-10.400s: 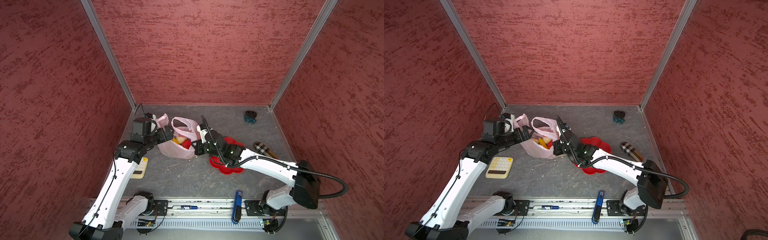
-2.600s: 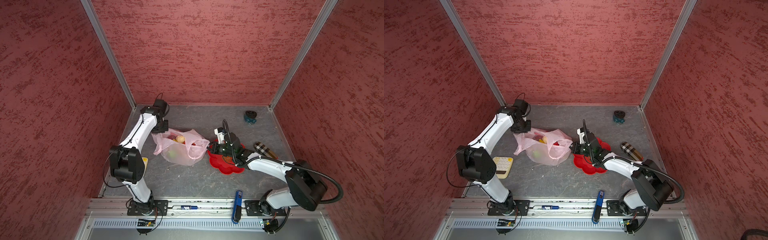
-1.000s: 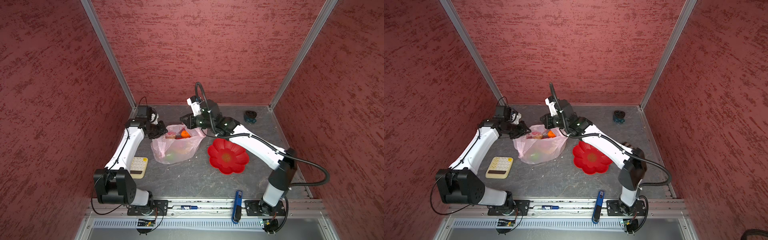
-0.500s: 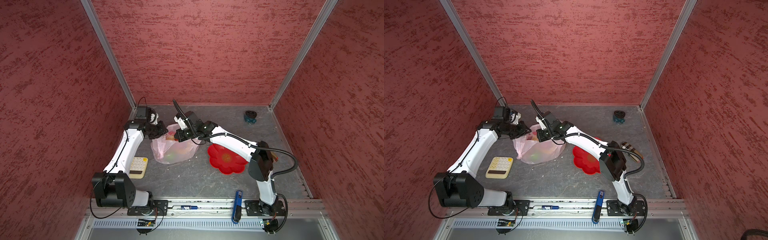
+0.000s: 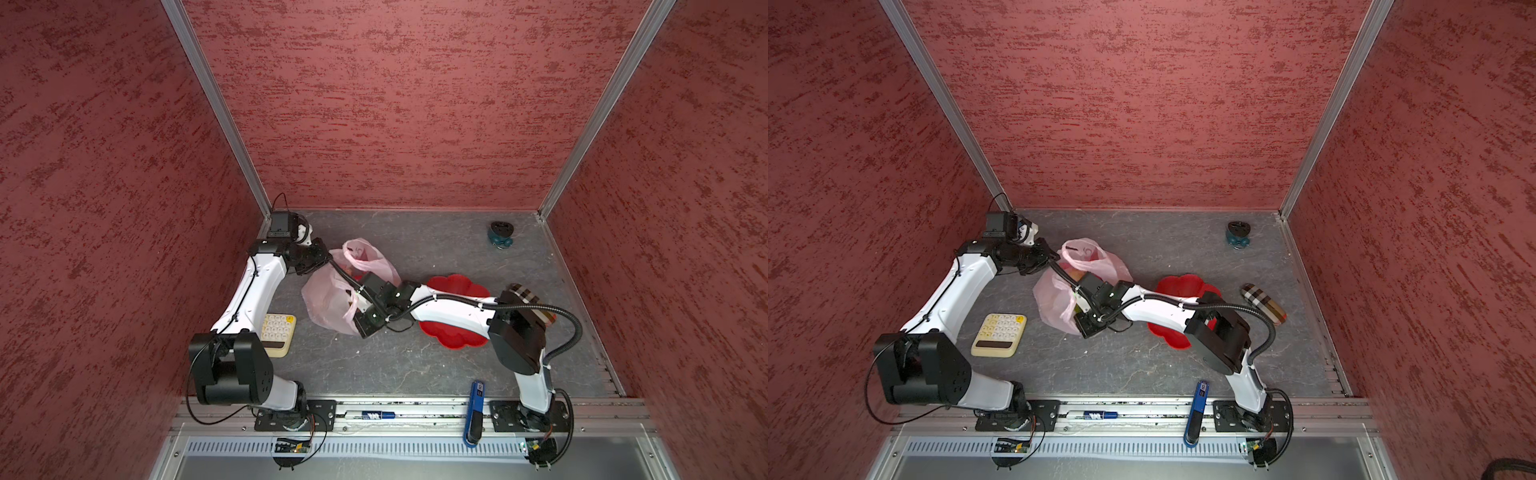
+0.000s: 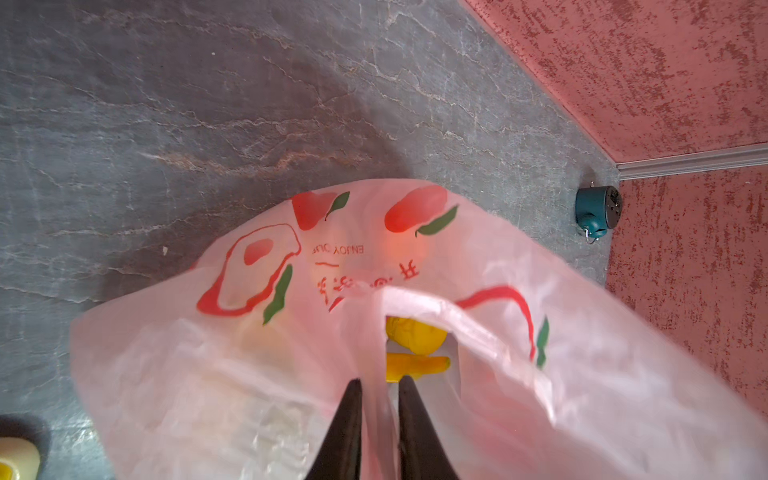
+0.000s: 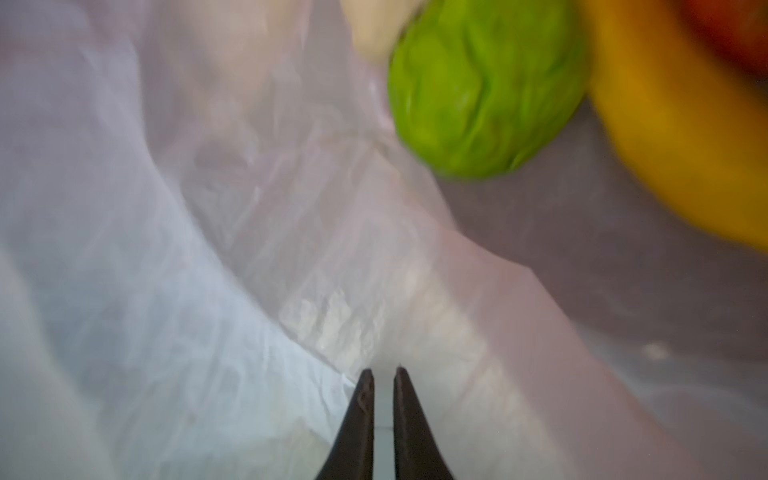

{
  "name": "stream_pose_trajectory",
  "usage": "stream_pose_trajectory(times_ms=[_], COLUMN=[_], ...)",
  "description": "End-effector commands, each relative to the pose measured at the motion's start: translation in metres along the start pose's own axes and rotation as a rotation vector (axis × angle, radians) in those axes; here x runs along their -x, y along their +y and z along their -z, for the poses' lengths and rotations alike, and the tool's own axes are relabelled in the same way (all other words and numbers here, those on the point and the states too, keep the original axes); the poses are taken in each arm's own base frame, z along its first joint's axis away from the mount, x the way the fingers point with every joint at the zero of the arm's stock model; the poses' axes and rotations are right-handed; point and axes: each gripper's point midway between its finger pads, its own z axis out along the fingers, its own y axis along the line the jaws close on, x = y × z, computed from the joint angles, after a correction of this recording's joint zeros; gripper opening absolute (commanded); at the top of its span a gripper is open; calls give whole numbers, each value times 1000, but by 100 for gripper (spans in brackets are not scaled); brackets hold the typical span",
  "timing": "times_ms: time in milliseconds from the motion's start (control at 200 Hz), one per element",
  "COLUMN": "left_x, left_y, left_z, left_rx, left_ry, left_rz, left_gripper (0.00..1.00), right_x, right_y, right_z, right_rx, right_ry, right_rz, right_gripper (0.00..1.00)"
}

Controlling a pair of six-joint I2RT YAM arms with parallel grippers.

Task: Take the fake fruits out of the plastic bag
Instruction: 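Reach the right gripper into the bag and close on the red apple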

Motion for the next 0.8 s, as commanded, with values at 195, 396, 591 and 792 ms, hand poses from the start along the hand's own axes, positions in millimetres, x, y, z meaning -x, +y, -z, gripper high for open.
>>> stream_pose_trajectory(times_ms=[195,396,591,792], left_x=[2,-30,-58,-65], left_y=[-2,-2,5,3], left_z=[-13,-8,0,17], left_rx=[-23,13,22,7], left_ry=[17,65,53,-13], left_rz=[11,-51,-63,-72], left_gripper=[18,19,19,19], right_x=[23,64,87,100], right_y=[17,16,17,-5], right_z=[31,68,77,70], right_rx=[6,-113,-168,-264], right_ry=[-153,-311,-353,-368], right_rz=[-2,-7,4,-51], right_gripper=[19,29,40,52])
